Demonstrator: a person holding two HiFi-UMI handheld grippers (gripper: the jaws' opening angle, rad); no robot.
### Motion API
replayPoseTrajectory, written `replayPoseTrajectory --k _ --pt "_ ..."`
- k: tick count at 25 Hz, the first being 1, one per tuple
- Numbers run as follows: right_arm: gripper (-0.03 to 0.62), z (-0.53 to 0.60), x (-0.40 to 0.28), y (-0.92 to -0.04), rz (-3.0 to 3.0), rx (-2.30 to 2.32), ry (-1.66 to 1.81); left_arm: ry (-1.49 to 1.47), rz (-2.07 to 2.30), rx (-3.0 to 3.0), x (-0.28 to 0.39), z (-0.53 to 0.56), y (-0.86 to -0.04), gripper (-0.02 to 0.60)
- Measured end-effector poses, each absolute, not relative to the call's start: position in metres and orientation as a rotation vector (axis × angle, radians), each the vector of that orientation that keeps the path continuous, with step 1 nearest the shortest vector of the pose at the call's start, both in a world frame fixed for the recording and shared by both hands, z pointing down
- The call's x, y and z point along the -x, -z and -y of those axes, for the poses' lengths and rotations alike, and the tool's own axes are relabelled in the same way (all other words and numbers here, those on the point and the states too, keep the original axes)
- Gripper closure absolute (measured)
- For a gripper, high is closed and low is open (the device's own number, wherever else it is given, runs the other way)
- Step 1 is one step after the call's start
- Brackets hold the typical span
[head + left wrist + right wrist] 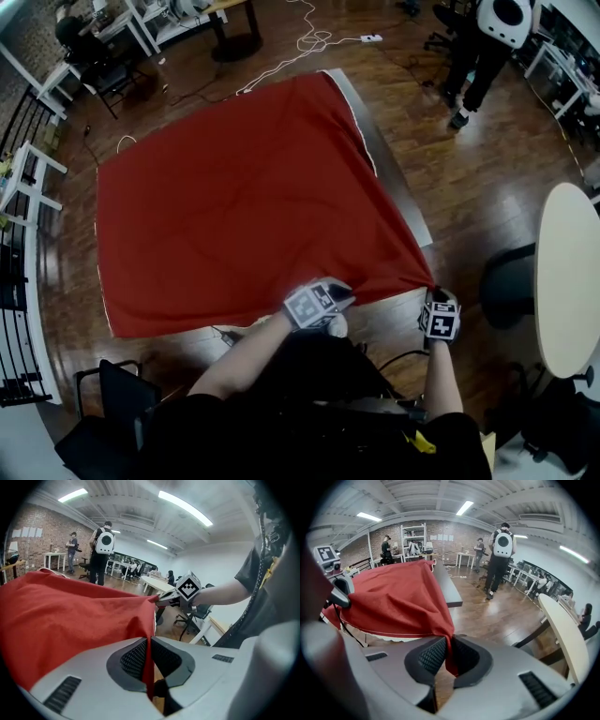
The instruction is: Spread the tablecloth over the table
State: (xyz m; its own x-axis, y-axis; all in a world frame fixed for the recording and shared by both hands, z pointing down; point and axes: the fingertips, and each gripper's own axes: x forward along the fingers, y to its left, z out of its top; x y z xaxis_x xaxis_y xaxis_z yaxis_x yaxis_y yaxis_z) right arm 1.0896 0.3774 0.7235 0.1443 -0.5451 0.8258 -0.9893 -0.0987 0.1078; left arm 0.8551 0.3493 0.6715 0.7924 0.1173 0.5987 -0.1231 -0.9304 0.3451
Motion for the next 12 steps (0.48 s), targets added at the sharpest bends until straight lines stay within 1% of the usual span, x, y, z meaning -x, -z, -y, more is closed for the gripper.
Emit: replayPoseTrajectory --k 1,2,4,5,6,9,10,12 --pt "0.565 -0.38 -1.092 -0.724 1.476 -1.741 -0.827 -0.909 -0.003 -2.616 -0.857 -0.349 -0.671 0.555" --pt "0.562 -0.382 -1.094 -0.724 1.472 -1.75 -0.836 -0.911 -0.015 -2.606 -0.858 -0.35 -0.671 0.534" --pt "0.551 -0.386 -1.099 -0.724 1.477 -1.772 -0.849 -0.907 -0.037 -2.569 -0.859 -0.352 -0.668 0.464" --pt "0.53 -0.388 -1.101 -0.722 1.482 -1.785 -0.854 -0.9 -0.036 -2.561 -0.86 -0.352 -0.666 0.425" --pt "0.51 -0.389 -1.103 -0.721 1.489 -1.797 -0.854 -0.89 -0.022 -2.565 -0.86 -0.349 -0.663 0.411" --pt "0.456 -0.388 -1.11 -0.71 1.512 -1.828 -0.831 -0.828 0.069 -2.619 -0.861 -0.332 -0.65 0.413" --pt "0.454 -0.385 -1.113 -0.703 1.519 -1.829 -0.823 -0.798 0.1 -2.634 -0.86 -0.325 -0.644 0.413" --pt "0.355 -0.382 -1.122 -0.689 1.516 -1.825 -0.819 -0.74 0.153 -2.659 -0.859 -0.311 -0.63 0.413"
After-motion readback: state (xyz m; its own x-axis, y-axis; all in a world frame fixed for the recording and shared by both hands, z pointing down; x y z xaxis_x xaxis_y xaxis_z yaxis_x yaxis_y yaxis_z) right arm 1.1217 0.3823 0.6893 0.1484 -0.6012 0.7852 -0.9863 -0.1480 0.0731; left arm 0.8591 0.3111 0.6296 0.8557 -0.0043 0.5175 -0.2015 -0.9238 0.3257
